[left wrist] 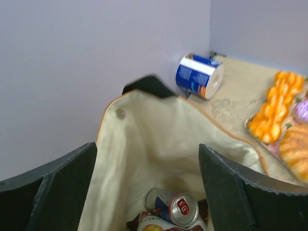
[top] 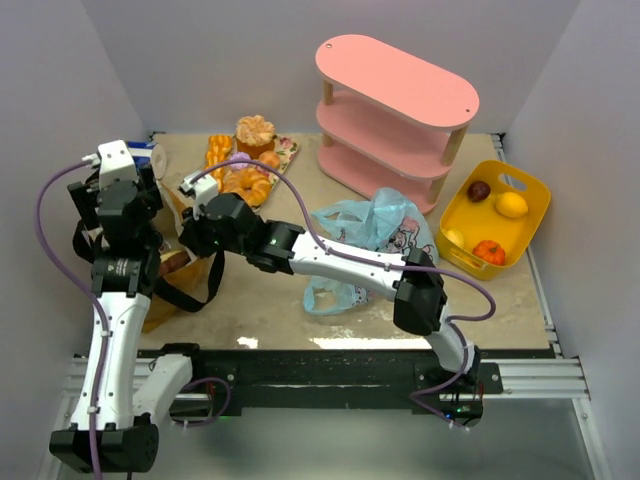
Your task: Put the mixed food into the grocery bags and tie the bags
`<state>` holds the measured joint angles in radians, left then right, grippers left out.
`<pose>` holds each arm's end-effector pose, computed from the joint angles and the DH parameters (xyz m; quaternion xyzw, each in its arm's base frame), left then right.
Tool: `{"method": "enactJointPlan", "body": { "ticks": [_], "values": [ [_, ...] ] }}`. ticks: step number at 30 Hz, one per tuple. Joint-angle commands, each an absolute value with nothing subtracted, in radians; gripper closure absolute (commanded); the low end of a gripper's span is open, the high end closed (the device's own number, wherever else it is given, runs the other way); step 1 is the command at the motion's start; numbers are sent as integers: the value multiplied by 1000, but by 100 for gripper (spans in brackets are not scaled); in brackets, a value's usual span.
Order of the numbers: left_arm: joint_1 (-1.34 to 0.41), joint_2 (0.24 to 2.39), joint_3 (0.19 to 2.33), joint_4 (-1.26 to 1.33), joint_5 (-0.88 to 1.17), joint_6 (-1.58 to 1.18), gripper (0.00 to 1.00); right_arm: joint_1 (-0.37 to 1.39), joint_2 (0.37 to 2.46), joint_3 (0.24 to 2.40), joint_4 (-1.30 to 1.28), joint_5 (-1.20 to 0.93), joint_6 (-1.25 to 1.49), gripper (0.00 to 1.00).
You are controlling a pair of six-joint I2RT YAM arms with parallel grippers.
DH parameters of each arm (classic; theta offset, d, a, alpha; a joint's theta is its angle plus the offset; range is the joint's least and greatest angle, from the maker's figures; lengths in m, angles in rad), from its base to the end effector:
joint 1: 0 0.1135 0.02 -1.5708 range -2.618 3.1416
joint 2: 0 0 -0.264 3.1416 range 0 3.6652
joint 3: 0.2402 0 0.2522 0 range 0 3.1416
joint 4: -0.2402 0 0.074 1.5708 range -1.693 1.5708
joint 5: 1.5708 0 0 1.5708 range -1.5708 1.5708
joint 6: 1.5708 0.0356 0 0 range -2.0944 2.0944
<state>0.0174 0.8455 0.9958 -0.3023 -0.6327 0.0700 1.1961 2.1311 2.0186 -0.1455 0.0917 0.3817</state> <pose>0.1792 0.0242 0.3915 -0.1836 0.7262 0.2629 0.6082 0.1920 0.4793 0.3413 -0.2877 0.7377 0.4070 0.4553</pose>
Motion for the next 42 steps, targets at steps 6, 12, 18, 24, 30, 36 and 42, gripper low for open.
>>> {"method": "enactJointPlan", "body": {
  "ticks": [6,12,18,24,30,36,42],
  "values": [
    [21,810,1215,-431,-488,14,5,1170,2163,2143,-104,17,423,56],
    [20,821,1238,-454,-344,8,5,1149,2151,2175,-86,-83,410,15],
    [20,804,1255,-431,-278,6,5,1097,2096,2163,-98,-146,413,7],
    [18,792,1288,-403,-160,12,13,1045,2016,2099,-142,-104,402,3],
    [-23,836,1350,-414,-38,-23,19,1011,1872,1962,-147,-41,367,1],
    [-198,943,1400,-390,-75,-15,21,957,1705,1835,-144,-11,351,1],
    [-572,1125,1457,-354,-312,73,23,802,1569,1579,-135,-9,429,1]
  ]
}}
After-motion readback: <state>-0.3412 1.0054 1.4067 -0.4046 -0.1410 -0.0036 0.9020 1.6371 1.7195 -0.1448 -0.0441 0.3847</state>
